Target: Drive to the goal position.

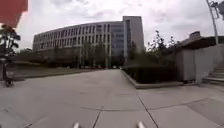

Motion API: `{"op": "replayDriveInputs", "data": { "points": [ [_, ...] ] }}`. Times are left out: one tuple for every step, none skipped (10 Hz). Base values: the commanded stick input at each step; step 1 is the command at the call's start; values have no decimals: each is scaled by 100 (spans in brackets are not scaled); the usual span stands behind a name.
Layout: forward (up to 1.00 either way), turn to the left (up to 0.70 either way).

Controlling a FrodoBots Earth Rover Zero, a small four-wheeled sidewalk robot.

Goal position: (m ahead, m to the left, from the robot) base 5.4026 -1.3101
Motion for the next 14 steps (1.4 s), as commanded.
{"op": "replayDriveInputs", "data": {
  "points": [
    [70, 0],
    [70, -5],
    [70, -14],
    [70, -14],
    [70, -14],
    [70, -14],
    [70, -14],
    [70, -14],
    [70, -14],
    [70, -14],
    [70, -14],
    [70, -14],
    [70, -14],
    [70, -14]
  ]
}}
